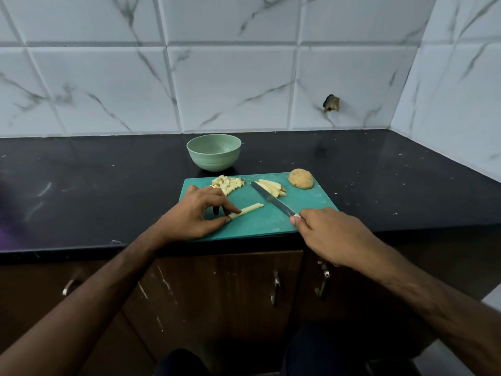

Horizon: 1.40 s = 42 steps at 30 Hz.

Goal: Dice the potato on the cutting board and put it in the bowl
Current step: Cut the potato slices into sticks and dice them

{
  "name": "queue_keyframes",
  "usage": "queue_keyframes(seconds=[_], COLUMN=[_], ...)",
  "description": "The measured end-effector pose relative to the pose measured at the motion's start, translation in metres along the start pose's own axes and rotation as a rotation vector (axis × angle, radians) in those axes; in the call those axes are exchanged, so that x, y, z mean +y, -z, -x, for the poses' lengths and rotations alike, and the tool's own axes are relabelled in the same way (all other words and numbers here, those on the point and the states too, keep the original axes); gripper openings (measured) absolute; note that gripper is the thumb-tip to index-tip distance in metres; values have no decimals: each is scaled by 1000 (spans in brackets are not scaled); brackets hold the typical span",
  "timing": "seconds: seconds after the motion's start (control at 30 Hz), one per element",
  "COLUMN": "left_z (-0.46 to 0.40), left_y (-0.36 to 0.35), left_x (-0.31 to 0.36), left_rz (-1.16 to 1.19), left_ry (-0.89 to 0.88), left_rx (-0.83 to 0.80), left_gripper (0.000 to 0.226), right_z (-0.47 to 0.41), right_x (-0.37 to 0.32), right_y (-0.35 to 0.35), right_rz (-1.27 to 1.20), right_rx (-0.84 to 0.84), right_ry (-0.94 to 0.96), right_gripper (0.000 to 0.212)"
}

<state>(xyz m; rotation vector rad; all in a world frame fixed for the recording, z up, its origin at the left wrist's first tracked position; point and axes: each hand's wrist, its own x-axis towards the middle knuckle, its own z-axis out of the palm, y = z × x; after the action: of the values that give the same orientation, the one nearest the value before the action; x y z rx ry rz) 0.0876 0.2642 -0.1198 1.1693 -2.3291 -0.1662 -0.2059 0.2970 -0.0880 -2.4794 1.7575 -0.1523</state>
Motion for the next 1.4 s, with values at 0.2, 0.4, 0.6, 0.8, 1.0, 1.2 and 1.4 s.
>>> queue_keyframes(seconds=[0.2, 0.4, 0.6, 0.8, 1.0, 1.2, 1.4], left_z=[-1, 0, 0, 0, -1, 0, 0], left_y=[0, -1, -1, -2, -1, -1, -1], left_x=[-2, -3, -4, -4, -3, -3, -3], left_rz=[2, -2, -5, -6, 5, 8, 19], left_ry=[0, -7, -5, 2, 0, -2, -7], left_rx=[-2, -3, 5, 1, -5, 0, 24], left_gripper=[31, 26, 26, 26, 28, 28, 27], right_z=[5, 1, 1, -2, 1, -5, -3], right_x=[1, 0, -4, -5, -8, -8, -9], right_y=[-6, -17, -14, 0, -17, -10, -1], right_rz=[13, -64, 144, -3, -12, 23, 23], right_rx=[-29, -58, 66, 8, -28, -6, 21], right_ry=[13, 6, 35, 43, 46, 34, 37], right_gripper=[40, 43, 34, 39, 38, 37, 38])
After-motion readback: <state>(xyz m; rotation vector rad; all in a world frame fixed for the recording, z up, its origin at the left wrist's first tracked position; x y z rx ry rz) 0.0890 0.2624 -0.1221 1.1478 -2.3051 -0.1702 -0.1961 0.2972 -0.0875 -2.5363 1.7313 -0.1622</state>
